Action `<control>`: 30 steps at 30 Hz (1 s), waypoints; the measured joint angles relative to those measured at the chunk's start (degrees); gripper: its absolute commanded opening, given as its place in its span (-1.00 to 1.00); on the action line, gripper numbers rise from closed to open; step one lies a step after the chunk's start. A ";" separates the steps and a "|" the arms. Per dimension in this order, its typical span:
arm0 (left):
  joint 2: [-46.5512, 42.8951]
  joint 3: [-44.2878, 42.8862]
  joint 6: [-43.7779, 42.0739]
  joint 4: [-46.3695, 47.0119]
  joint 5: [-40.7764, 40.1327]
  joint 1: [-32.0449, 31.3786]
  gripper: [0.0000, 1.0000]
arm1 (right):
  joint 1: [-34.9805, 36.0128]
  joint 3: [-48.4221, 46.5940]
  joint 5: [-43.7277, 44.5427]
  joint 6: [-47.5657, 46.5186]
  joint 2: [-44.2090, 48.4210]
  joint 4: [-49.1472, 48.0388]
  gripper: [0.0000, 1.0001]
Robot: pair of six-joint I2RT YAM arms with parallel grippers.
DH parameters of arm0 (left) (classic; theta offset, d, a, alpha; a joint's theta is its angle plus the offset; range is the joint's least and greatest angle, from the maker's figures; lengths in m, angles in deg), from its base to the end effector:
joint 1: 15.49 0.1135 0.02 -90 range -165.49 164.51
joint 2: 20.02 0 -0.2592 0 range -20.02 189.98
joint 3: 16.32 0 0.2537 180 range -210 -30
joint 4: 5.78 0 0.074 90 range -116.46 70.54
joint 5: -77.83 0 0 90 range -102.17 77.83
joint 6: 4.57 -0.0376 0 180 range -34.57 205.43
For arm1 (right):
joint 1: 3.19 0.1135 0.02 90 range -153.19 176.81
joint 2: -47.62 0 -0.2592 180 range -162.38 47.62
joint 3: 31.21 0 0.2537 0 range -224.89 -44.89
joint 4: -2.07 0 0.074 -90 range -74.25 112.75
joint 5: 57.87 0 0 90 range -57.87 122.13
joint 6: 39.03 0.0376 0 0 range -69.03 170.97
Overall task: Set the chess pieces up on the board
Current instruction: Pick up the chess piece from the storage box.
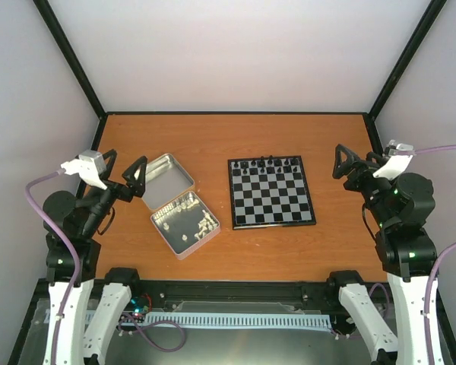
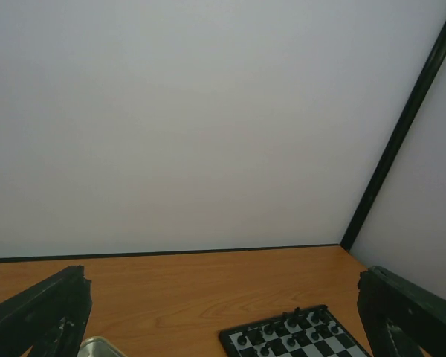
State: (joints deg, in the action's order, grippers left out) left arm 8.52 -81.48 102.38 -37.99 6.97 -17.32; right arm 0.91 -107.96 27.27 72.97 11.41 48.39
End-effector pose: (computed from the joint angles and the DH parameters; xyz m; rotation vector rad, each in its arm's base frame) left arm 0.1047 -0.0157 0.3971 0.0732 1.5178 -0.5121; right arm 0.1140 0.0114 0.4203 0.1985 1.6764 0.4140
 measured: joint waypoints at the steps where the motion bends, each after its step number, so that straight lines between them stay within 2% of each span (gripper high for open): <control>1: -0.02 0.42 0.33 0.68 0.92 0.24 0.99 | -0.28 0.39 -0.90 0.68 0.00 -0.28 0.95; 10: -1.07 5.31 5.18 3.50 8.35 1.25 0.99 | -1.64 6.34 -13.70 6.64 -0.44 -3.41 0.91; 15: -2.34 11.23 10.32 -1.53 7.87 1.44 1.00 | -1.81 9.05 -24.76 7.78 -5.20 -5.31 0.83; 18: -2.80 14.12 13.40 -5.73 7.26 1.51 0.96 | -1.25 10.80 -27.98 8.46 -7.34 -6.43 0.79; 21: -2.47 16.72 15.58 -9.84 8.39 1.57 0.73 | 2.01 13.20 -29.40 9.51 -10.45 -8.13 0.77; 24: -1.22 19.04 15.76 -13.03 10.88 1.64 0.63 | 8.57 14.01 -27.28 10.27 -14.32 -9.27 0.76; 29: 2.93 19.54 15.32 -16.44 12.13 1.70 0.24 | 19.08 14.16 -22.43 11.10 -22.45 -12.52 0.68; 30: 4.20 19.45 15.32 -16.70 11.82 1.38 0.11 | 20.41 14.27 -21.51 11.39 -24.22 -13.22 0.68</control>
State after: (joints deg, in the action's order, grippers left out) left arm 12.71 -62.03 117.70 -54.69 18.79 -15.94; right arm 21.32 -93.68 5.76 84.35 -12.80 35.17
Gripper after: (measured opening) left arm 0.676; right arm 0.852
